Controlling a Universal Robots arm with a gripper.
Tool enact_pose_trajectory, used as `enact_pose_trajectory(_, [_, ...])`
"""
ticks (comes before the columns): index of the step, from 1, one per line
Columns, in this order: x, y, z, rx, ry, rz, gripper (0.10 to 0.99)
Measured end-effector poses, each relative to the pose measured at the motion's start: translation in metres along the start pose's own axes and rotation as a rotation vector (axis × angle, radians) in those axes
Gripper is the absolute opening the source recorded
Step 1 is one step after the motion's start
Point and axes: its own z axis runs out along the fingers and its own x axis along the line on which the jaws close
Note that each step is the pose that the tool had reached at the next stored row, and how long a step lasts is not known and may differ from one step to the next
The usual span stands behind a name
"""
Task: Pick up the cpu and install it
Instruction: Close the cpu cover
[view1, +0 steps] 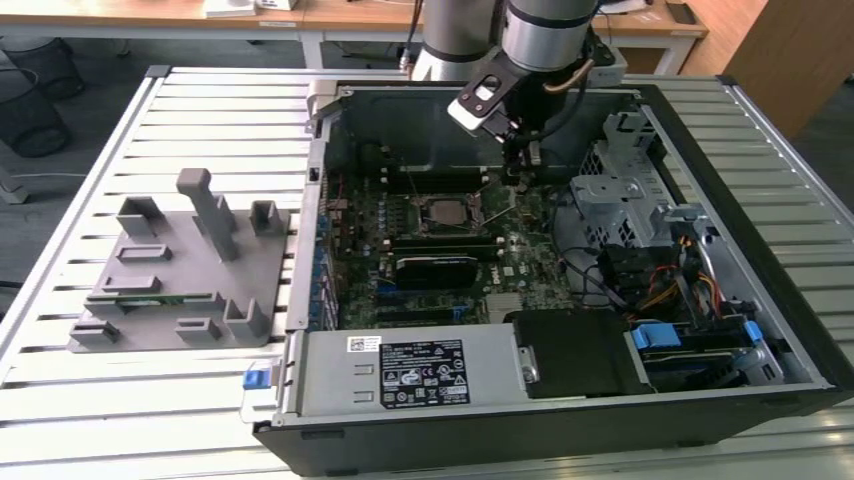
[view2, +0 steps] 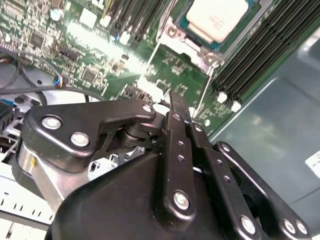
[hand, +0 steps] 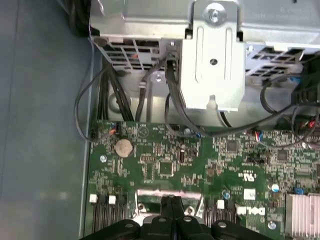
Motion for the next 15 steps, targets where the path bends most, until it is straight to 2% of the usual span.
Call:
enact_pose_trajectory(9, [0.0017,0.0164,0.0025,0.003,0.0001,0.000,0.106])
enact_pose_trajectory(15, [0.0016,0.0237,0.0058,0.005,0.0001,0.000,0.106])
